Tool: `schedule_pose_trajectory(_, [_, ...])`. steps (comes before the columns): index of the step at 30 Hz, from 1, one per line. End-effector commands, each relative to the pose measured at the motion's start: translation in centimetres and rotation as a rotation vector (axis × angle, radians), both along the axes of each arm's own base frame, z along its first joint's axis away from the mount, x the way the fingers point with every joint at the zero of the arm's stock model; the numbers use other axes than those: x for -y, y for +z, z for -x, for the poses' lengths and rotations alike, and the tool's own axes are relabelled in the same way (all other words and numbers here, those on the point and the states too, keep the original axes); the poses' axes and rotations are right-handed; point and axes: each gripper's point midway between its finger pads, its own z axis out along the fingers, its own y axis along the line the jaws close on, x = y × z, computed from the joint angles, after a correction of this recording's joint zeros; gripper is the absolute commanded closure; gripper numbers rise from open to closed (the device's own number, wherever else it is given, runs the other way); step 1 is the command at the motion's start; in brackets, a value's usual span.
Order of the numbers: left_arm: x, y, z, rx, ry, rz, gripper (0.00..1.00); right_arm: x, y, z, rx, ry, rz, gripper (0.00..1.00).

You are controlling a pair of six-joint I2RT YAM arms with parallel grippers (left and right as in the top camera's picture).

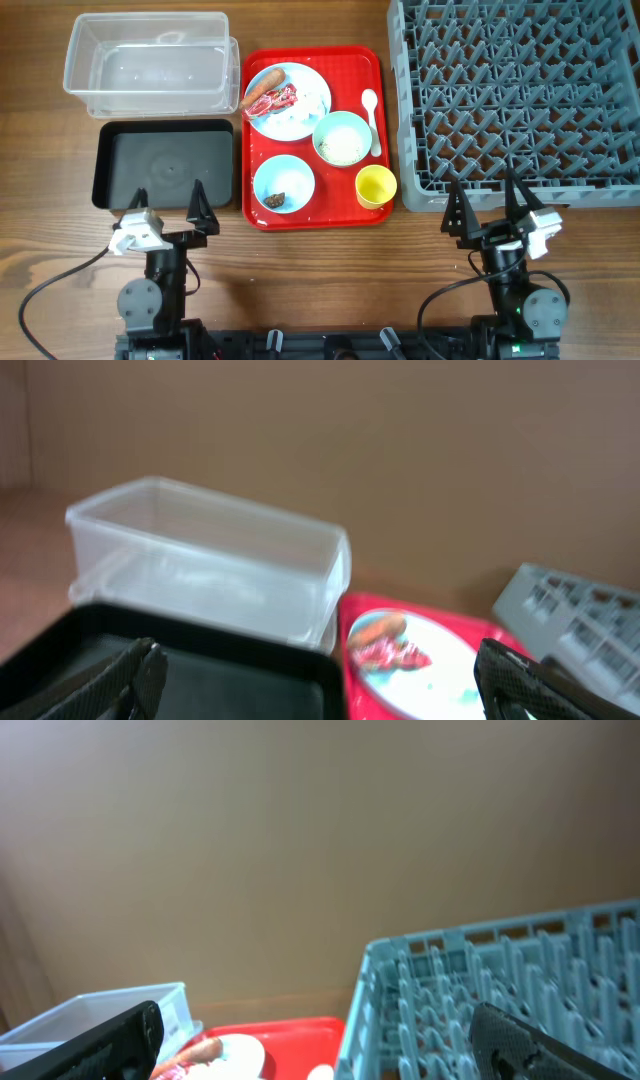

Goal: Sort waste into correct bins and load items into the dishwasher rack

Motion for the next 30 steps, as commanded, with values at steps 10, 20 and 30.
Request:
schedule_pose_trajectory(10, [2.8, 17.0, -9.4, -0.095, -0.204, -0.148, 0.00, -3.2, 10.9, -5.2, -0.078, 0.133, 0.269, 0.00])
schedule_pose_trajectory(20, [17.7, 3.3, -23.6, -0.863, -0.622, -0.348, 0.00, -5.0, 6.4, -10.6, -0.623, 0.317, 0.298, 0.00])
schedule_pose_trajectory(30, [21.2, -14.1, -23.4, -1.250, -0.418, -0.338, 0.01, -5.0, 3.9, -9.9, -0.737, 0.339, 0.284, 0.00])
